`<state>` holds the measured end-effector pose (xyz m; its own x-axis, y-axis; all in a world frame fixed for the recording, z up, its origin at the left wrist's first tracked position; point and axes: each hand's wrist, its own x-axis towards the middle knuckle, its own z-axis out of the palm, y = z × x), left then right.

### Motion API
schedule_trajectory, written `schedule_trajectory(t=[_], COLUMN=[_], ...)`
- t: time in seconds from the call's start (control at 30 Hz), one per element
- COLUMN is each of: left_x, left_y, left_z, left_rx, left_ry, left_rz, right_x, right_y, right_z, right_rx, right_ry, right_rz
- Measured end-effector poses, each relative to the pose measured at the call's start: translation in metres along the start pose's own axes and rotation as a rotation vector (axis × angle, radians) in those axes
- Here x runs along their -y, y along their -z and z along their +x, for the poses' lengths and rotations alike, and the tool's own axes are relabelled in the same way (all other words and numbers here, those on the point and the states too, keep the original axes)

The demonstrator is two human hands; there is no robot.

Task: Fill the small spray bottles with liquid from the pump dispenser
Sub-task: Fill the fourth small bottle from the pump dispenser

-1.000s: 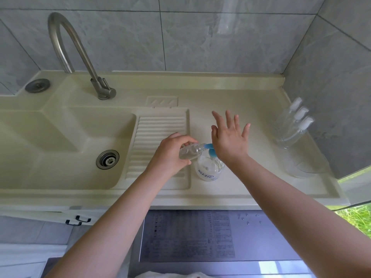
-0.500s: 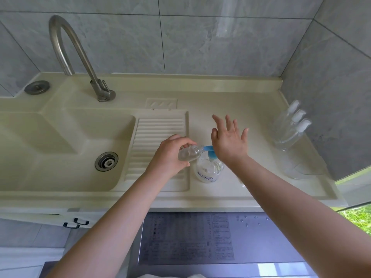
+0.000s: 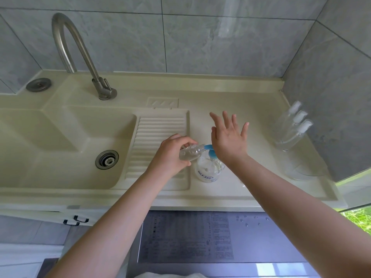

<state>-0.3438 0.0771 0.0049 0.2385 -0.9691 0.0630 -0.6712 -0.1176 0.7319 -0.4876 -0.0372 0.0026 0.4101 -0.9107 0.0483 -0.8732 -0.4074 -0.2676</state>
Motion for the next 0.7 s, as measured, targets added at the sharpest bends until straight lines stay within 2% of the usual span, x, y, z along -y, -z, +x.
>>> schedule_trajectory(t=[0.2, 0.4, 0.53, 0.7], left_x=[0.001, 0.003, 0.003, 0.001], left_y=[0.000, -0.002, -0.004, -0.005], left_z=[0.000, 0.000, -0.001, -0.003], left_rx=[0.001, -0.010, -0.012, -0.024], left_ry=[0.006, 0.003, 0.001, -0.005], left_rz=[-0.001, -0.014, -0.013, -0.019], right_x=[0.001, 0.001, 0.003, 0.000], right_y=[0.009, 0.001, -0.002, 0.003], right_z=[0.001, 0.002, -0.001, -0.005], right_rx=[-0.048, 0.019, -0.024, -0.008], right_ry=[0.025, -0.014, 0.009, -0.060], right_rz=[0.015, 0.010, -0.017, 0.175])
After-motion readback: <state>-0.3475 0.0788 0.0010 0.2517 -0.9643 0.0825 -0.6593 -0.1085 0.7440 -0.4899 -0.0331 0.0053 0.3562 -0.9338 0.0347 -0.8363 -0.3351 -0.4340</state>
